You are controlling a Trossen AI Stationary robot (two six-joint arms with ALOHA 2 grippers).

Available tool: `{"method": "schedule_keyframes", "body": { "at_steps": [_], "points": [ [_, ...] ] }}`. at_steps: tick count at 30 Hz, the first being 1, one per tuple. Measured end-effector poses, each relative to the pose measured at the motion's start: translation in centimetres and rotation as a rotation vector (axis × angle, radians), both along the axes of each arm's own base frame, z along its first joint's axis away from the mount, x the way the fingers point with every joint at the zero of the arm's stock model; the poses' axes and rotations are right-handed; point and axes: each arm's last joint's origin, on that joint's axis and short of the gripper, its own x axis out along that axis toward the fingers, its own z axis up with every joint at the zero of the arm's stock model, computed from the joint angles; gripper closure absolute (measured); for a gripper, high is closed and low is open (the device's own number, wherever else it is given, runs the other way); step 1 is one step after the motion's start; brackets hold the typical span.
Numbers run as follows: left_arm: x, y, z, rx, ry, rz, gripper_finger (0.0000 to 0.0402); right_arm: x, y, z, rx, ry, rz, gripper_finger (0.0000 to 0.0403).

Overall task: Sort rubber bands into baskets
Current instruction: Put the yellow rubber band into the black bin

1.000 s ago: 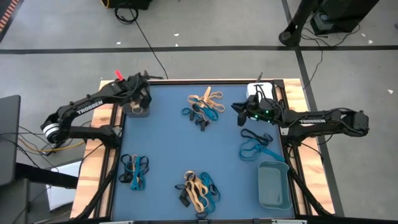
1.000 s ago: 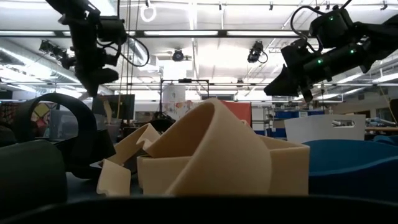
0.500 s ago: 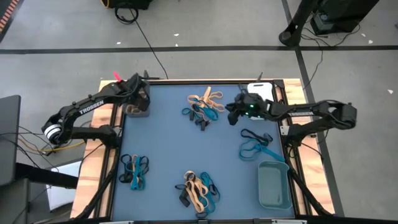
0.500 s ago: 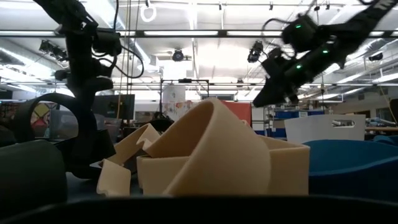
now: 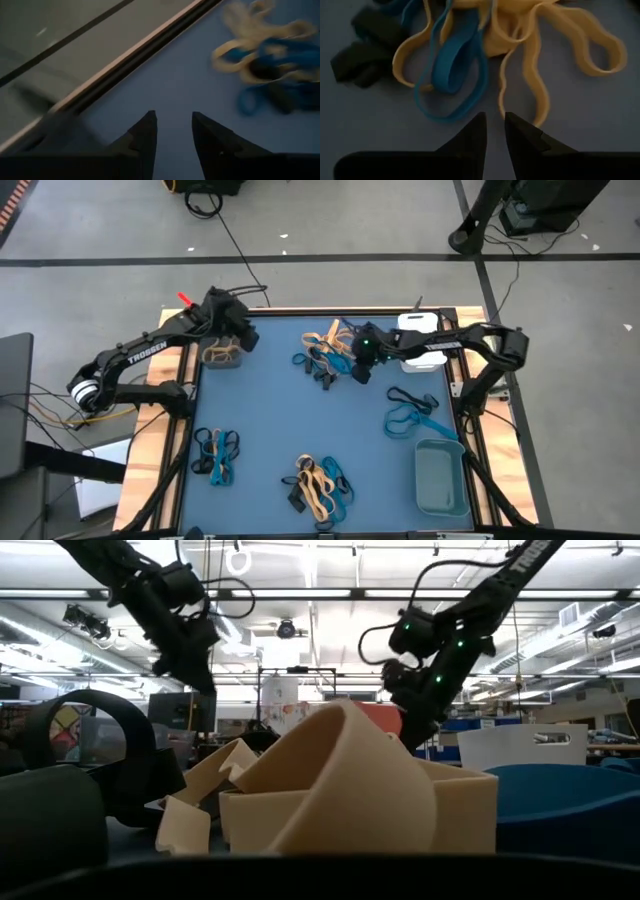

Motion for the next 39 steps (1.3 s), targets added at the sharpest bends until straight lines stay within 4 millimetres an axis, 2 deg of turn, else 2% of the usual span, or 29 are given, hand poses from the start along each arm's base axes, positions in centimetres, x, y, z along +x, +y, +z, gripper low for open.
{"method": "schedule_keyframes", "body": {
  "at_steps": [8, 14, 18, 24, 29, 34, 39],
  "points": [
    [2.2, -0.2, 0.0, 0.056, -0.067, -0.161, 0.0275, 0.7, -0.6, -2.4, -0.074, 0.096, 0.034, 0.0322],
    [4.2, -0.5, -0.8, 0.063, -0.076, -0.226, 0.0275, 0.8, -0.7, -2.7, -0.094, 0.114, 0.049, 0.0341],
    [5.5, -0.8, -1.4, 0.069, -0.086, -0.268, 0.0275, 0.5, -0.6, -2.3, -0.097, 0.125, 0.076, 0.0390],
    [7.6, -1.6, -2.4, 0.070, -0.093, -0.336, 0.0275, 0.0, 0.2, -0.7, -0.131, 0.136, 0.084, 0.0396],
    [9.5, -2.2, -3.3, 0.097, -0.128, -0.389, 0.0275, 0.2, 1.7, 1.8, -0.162, 0.051, 0.109, 0.0398],
    [11.1, -2.7, -4.1, 0.128, -0.150, -0.444, 0.0275, 0.6, 2.6, 3.6, -0.204, -0.051, 0.125, 0.0392],
    [12.1, -3.4, -4.8, 0.134, -0.152, -0.481, 0.0275, 0.9, 1.9, 1.8, -0.207, 0.016, 0.162, 0.0329]
  ]
}}
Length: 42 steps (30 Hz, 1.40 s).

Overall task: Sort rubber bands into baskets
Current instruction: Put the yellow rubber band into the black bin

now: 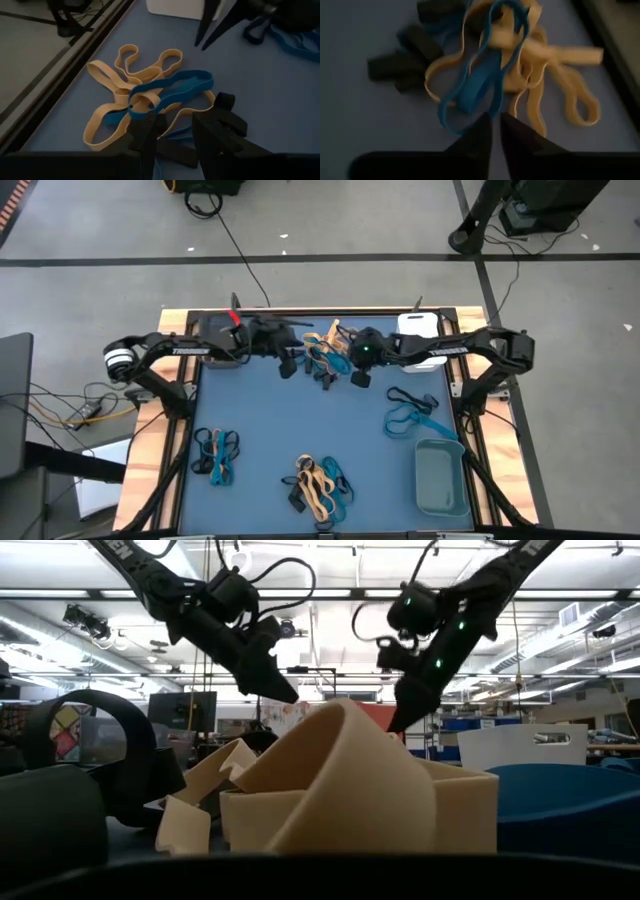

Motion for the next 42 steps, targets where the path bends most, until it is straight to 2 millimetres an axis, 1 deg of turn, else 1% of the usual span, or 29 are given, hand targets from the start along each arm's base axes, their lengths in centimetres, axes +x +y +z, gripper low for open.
{"method": "schedule_keyframes", "body": {
  "at_steps": [3, 7, 9, 11, 13, 16, 19, 22, 23, 26, 28, 32, 36, 42],
  "points": [
    [0.4, -0.3, -0.5, -0.005, 0.012, -0.015, 0.0275, 0.1, -0.7, -1.4, 0.007, 0.035, -0.017, 0.0279],
    [0.7, -0.6, -1.0, -0.012, 0.027, -0.027, 0.0275, 0.2, -1.8, -2.3, 0.003, 0.038, -0.041, 0.0221],
    [0.8, -0.6, -1.2, -0.014, 0.033, -0.026, 0.0275, 0.1, -2.6, -2.7, -0.016, 0.050, -0.062, 0.0205],
    [0.8, -0.6, -1.3, -0.015, 0.036, -0.022, 0.0275, -0.2, -3.3, -3.2, -0.014, 0.072, -0.084, 0.0201],
    [0.8, -0.6, -1.3, -0.016, 0.036, -0.021, 0.0275, -0.6, -3.8, -3.7, 0.010, 0.091, -0.101, 0.0208],
    [0.8, -0.6, -1.3, -0.015, 0.035, -0.021, 0.0275, -1.0, -4.1, -4.1, 0.061, 0.102, -0.109, 0.0241],
    [0.9, -0.5, -1.1, -0.011, 0.022, -0.020, 0.0275, -1.0, -4.1, -4.2, 0.093, 0.100, -0.104, 0.0297],
    [1.0, -0.6, -1.0, -0.019, 0.003, -0.014, 0.0275, -1.0, -4.0, -4.3, 0.100, 0.104, -0.098, 0.0372],
    [1.0, -0.6, -1.0, -0.019, -0.002, -0.014, 0.0275, -0.9, -3.9, -4.2, 0.099, 0.104, -0.094, 0.0384],
    [1.3, -0.9, -0.8, -0.010, -0.024, -0.026, 0.0275, -0.8, -3.3, -3.9, 0.084, 0.106, -0.091, 0.0387],
    [1.5, -1.2, -0.7, -0.006, -0.039, -0.033, 0.0275, -0.6, -2.7, -3.1, 0.062, 0.091, -0.083, 0.0391],
    [2.0, -1.7, -0.1, 0.001, -0.107, -0.045, 0.0275, -0.2, -0.9, -0.7, 0.013, 0.012, -0.074, 0.0392],
    [2.4, -2.1, 0.5, 0.027, -0.169, -0.063, 0.0275, 0.0, 1.1, 2.1, -0.020, -0.098, -0.018, 0.0392],
    [2.6, -2.1, 1.1, 0.045, -0.226, -0.065, 0.0272, -0.1, 3.5, 4.7, -0.044, -0.195, 0.046, 0.0393]
  ]
}}
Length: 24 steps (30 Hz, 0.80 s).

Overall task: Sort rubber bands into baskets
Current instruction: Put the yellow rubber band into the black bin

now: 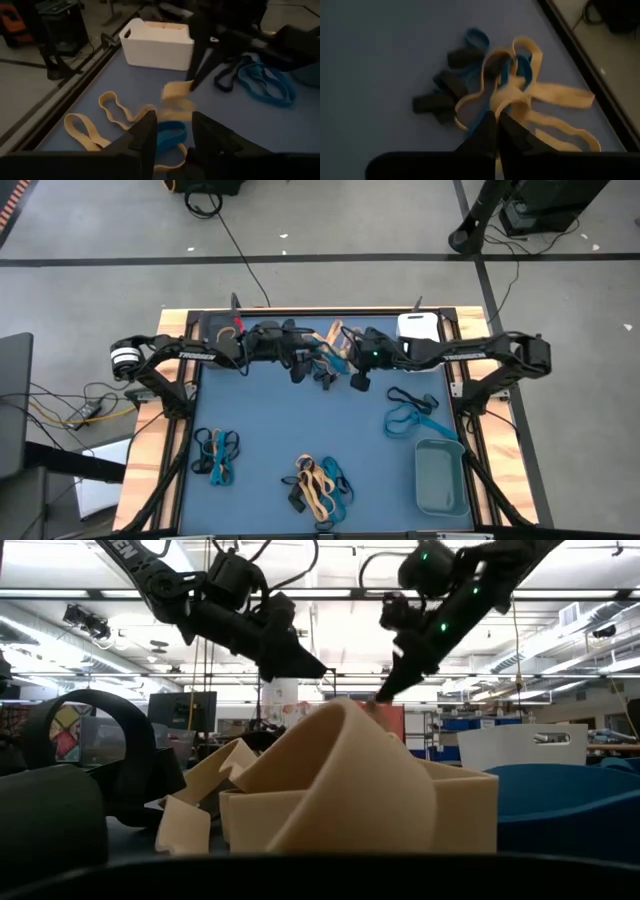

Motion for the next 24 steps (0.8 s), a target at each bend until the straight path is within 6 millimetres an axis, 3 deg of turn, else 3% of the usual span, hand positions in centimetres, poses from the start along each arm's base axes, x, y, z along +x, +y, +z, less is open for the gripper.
{"method": "schedule_keyframes", "body": {
  "at_steps": [6, 14, 24],
  "points": [
    [0.5, -1.2, 0.4, 0.044, -0.040, -0.049, 0.0247, 0.2, 1.2, 1.6, -0.024, -0.108, 0.039, 0.0393],
    [1.0, -2.3, 0.8, 0.183, -0.045, -0.045, 0.0208, 0.8, 1.8, 1.9, -0.005, -0.166, 0.089, 0.0393],
    [1.0, -2.5, 0.8, 0.241, -0.029, -0.067, 0.0204, 1.0, 2.2, 2.4, 0.012, -0.221, 0.115, 0.0393]
  ]
}}
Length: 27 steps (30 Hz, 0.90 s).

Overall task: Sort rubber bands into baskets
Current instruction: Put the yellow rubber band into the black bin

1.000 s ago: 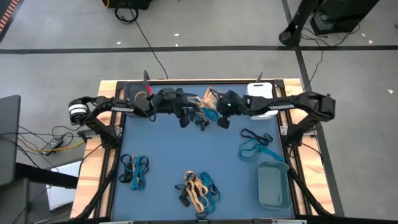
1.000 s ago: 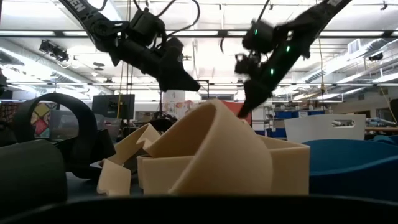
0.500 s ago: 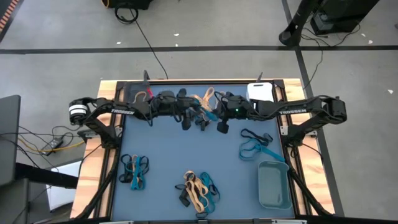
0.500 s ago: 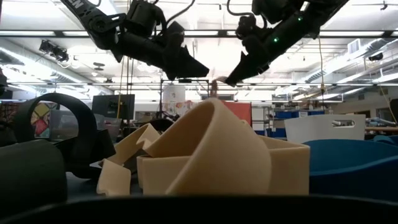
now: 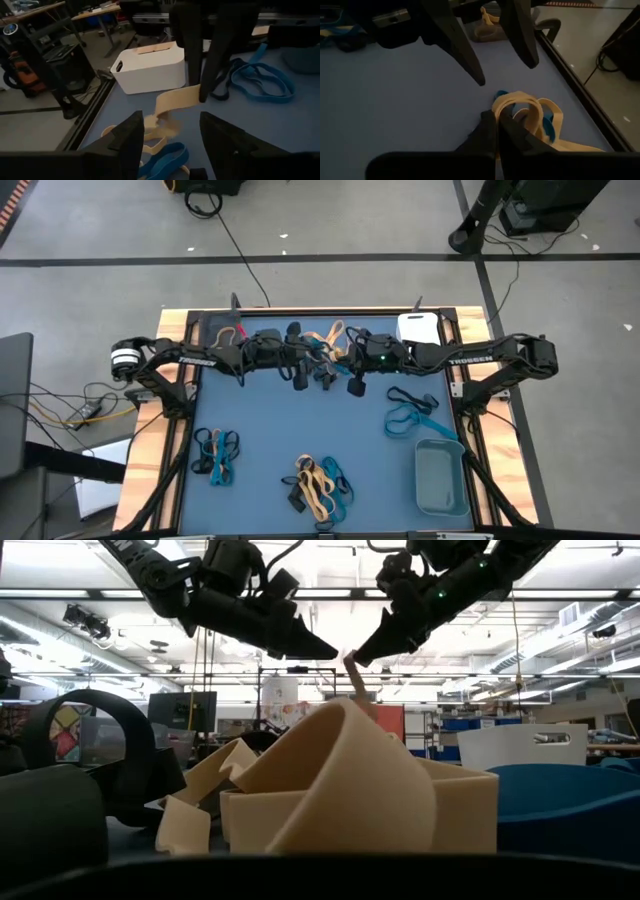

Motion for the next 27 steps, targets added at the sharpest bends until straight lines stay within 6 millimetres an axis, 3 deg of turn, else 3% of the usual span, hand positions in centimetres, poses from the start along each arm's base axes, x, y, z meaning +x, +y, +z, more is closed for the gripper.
{"method": "schedule_keyframes", "body": {
  "at_steps": [10, 14, 18, 27],
  "points": [
    [1.1, -0.9, -1.6, -0.003, 0.012, -0.032, 0.0209, 0.4, 1.1, 0.4, 0.026, -0.052, 0.074, 0.0393],
    [1.7, -1.5, -2.3, -0.001, 0.019, -0.041, 0.0267, 0.5, 1.3, 0.4, 0.033, -0.059, 0.092, 0.0393],
    [1.7, -1.6, -2.2, 0.007, 0.010, -0.015, 0.0377, 0.5, 1.3, 0.4, 0.044, -0.062, 0.085, 0.0392],
    [1.6, -1.5, -1.9, -0.028, -0.017, 0.027, 0.0397, 0.5, 1.6, 0.4, 0.061, -0.063, 0.061, 0.0327]
  ]
}}
